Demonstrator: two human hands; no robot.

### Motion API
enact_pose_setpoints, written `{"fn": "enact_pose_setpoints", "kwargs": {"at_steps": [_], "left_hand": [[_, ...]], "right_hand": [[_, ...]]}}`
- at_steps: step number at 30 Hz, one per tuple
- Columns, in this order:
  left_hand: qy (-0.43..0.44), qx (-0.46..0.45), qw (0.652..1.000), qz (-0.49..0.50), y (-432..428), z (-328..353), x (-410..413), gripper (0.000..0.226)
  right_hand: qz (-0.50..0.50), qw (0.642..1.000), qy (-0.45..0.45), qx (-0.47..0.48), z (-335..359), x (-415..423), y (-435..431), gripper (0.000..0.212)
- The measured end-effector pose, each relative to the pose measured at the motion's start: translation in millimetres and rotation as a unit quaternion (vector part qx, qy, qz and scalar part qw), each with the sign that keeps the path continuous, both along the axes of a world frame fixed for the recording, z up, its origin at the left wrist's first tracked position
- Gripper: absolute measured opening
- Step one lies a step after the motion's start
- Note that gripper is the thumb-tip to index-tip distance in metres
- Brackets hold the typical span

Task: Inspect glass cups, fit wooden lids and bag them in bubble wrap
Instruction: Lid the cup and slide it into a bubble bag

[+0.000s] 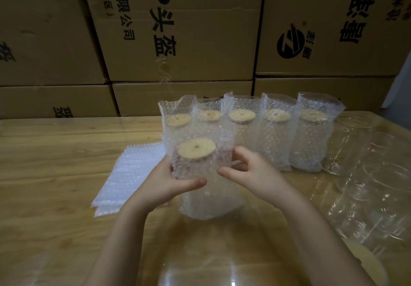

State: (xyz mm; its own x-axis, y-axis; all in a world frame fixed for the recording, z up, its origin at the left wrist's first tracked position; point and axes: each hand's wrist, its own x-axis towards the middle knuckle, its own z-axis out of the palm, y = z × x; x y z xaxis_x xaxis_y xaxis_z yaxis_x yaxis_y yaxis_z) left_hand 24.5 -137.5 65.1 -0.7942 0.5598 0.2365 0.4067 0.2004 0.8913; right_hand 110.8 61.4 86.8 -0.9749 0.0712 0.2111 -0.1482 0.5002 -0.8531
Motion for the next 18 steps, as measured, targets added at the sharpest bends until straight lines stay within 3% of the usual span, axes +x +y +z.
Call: {"fn": "enact_pose_setpoints", "kwargs": {"at_steps": [5, 10, 13, 18], "left_hand": [[-0.005, 0.032, 0.992, 0.119, -9.2, -7.6, -11.5, 0.088], [0.009, 0.044, 0.977, 0.206, -12.1, -11.1, -17.3, 0.09], [0.017, 0.045, 0.974, 0.223, -10.1, -13.9, -17.1, 0.084], [0.027, 0.055, 0.969, 0.239, -2.0, -17.2, -14.0, 0.063]], "right_hand": [[-0.048, 0.996, 0.044, -0.068, -19.0, -13.9, -9.3, 0.022], [-0.1, 0.977, -0.011, -0.187, -74.8, -27.5, -39.0, 0.017], [-0.096, 0.986, -0.029, -0.137, -102.7, -27.1, -47.3, 0.018], [-0.088, 0.983, -0.022, -0.161, -107.4, -29.6, -41.4, 0.022]]}}
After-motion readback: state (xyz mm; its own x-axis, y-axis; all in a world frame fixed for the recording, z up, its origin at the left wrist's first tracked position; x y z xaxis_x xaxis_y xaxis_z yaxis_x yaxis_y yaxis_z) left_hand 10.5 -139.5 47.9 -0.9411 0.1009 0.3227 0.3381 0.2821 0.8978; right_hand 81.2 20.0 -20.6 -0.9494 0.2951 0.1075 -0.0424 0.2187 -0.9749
